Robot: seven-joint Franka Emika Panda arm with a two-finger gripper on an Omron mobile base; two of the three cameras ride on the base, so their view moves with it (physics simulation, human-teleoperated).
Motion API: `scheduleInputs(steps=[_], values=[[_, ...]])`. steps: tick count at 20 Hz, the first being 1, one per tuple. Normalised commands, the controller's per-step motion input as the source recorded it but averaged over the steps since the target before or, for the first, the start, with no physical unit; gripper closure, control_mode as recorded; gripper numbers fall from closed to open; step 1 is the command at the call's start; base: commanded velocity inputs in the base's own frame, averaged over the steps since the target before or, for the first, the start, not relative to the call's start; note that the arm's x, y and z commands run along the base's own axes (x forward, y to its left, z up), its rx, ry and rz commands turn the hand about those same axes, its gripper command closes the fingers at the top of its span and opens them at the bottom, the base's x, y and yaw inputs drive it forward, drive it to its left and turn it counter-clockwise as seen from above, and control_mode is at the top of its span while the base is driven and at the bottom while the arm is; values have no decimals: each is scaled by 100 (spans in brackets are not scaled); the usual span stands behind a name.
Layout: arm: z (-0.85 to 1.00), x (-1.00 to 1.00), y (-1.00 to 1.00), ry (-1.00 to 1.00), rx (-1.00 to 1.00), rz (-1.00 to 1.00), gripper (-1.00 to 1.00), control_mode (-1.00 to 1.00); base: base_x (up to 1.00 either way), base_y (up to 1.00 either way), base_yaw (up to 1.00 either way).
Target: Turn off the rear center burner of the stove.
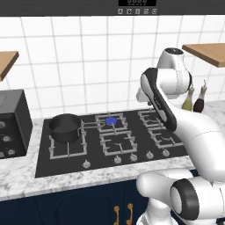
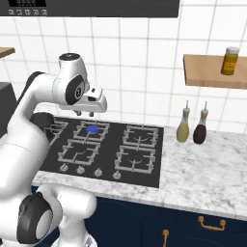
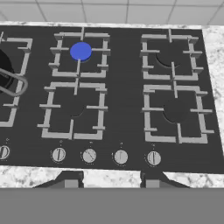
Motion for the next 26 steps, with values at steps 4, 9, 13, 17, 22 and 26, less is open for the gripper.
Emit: scheduleInputs(steps=[4,9,13,17,22,26], values=[[-19,-15,1,0,0,0,-100,-100,0,0,0],[-31,-13,1,0,0,0,-100,-100,0,0,0],[-39,-27,18,0,-1,1,-100,-100,0,0,0],[-39,-20,23,0,-3,7,-100,-100,0,0,0],[-26,-18,17,0,-4,9,-100,-100,0,0,0],[-30,-16,12,0,-4,13,-100,-100,0,0,0]])
